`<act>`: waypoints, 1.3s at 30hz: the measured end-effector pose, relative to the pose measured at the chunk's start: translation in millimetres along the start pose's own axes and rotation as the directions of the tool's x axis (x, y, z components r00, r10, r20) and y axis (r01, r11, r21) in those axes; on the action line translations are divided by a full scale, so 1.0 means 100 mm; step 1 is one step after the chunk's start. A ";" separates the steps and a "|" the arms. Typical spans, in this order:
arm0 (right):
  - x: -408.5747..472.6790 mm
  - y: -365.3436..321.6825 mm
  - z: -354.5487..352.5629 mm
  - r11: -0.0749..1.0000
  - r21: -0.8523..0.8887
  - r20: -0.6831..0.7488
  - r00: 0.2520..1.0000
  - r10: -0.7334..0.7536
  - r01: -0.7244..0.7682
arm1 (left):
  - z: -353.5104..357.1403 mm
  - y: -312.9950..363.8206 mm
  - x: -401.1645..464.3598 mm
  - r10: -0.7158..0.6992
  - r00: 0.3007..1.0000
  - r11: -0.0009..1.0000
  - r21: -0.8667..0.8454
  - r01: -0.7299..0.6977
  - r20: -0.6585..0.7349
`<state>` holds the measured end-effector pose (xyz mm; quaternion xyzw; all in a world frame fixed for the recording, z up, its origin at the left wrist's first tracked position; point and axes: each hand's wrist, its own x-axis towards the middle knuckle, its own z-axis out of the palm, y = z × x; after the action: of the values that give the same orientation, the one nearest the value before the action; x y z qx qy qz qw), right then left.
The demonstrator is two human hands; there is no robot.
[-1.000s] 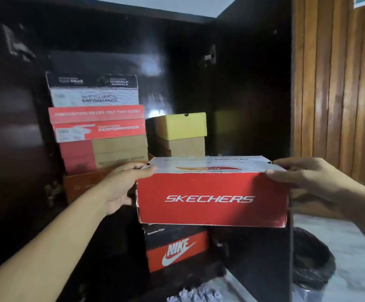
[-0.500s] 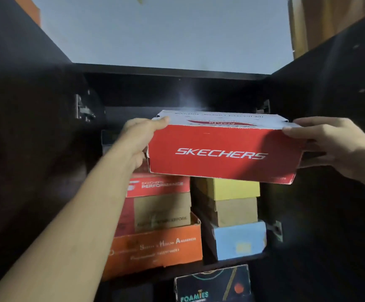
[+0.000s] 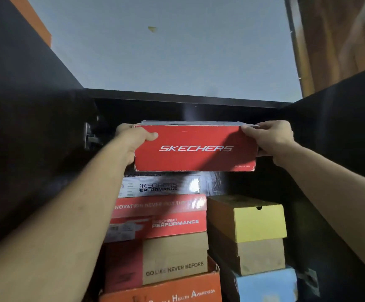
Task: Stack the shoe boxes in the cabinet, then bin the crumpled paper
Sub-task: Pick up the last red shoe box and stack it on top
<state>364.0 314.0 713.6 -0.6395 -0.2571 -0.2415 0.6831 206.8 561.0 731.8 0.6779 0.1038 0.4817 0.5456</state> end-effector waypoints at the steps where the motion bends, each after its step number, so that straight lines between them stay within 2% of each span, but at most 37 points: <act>1: 0.06 0.02 0.12 1.000 -0.007 -0.027 1.000 -0.016 0.016 | -0.03 -0.03 0.09 0.006 1.000 1.000 -0.004 -0.006 -0.025; 4: 0.22 0.05 0.44 0.998 -0.043 -0.070 0.996 -0.056 0.053 | -0.14 -0.12 0.38 0.043 0.995 0.999 0.030 -0.041 -0.085; 9: 0.38 0.06 0.86 0.991 -0.119 -0.009 0.998 -0.063 0.062 | -0.31 -0.23 0.62 0.145 0.976 0.976 0.185 -0.114 -0.160; 16: 0.50 0.14 1.28 0.981 -0.184 0.001 0.998 -0.061 0.060 | -0.45 -0.46 0.71 0.302 0.952 0.834 0.495 -0.244 -0.041; 19: 0.51 0.20 1.41 0.975 -0.209 -0.007 0.997 -0.080 0.077 | -0.38 -0.46 0.67 0.293 0.956 0.736 0.633 -0.240 0.022; 22: 0.47 0.24 1.48 0.953 -0.253 -0.005 0.985 -0.174 0.167 | -0.37 -0.44 0.66 0.320 0.947 0.571 0.790 -0.225 0.038; 25: 0.40 0.29 1.52 0.859 -0.427 0.099 0.959 -0.267 0.283 | -0.40 -0.53 0.67 0.439 0.893 0.354 0.893 -0.278 0.104; 28: 0.34 0.35 1.57 0.765 -0.537 0.195 0.934 -0.300 0.357 | -0.40 -0.70 0.67 0.421 0.891 0.208 0.937 -0.280 0.172; 31: 0.31 0.42 1.61 0.707 -0.600 0.305 0.924 -0.231 0.375 | -0.34 -0.83 0.65 0.398 0.888 0.065 0.959 -0.276 0.229; 33: 0.29 0.47 1.63 0.666 -0.634 0.373 0.910 -0.180 0.392 | -0.32 -0.91 0.65 0.378 0.891 0.021 0.960 -0.280 0.252; 39: 0.17 0.64 1.65 0.645 -0.621 0.471 0.870 -0.149 0.446 | -0.24 -1.12 0.60 0.367 0.898 -0.014 0.966 -0.257 0.244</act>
<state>412.1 482.7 685.3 -0.8341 -0.3732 -0.3052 0.2682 262.4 659.9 668.5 0.8478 0.2698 0.4162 -0.1875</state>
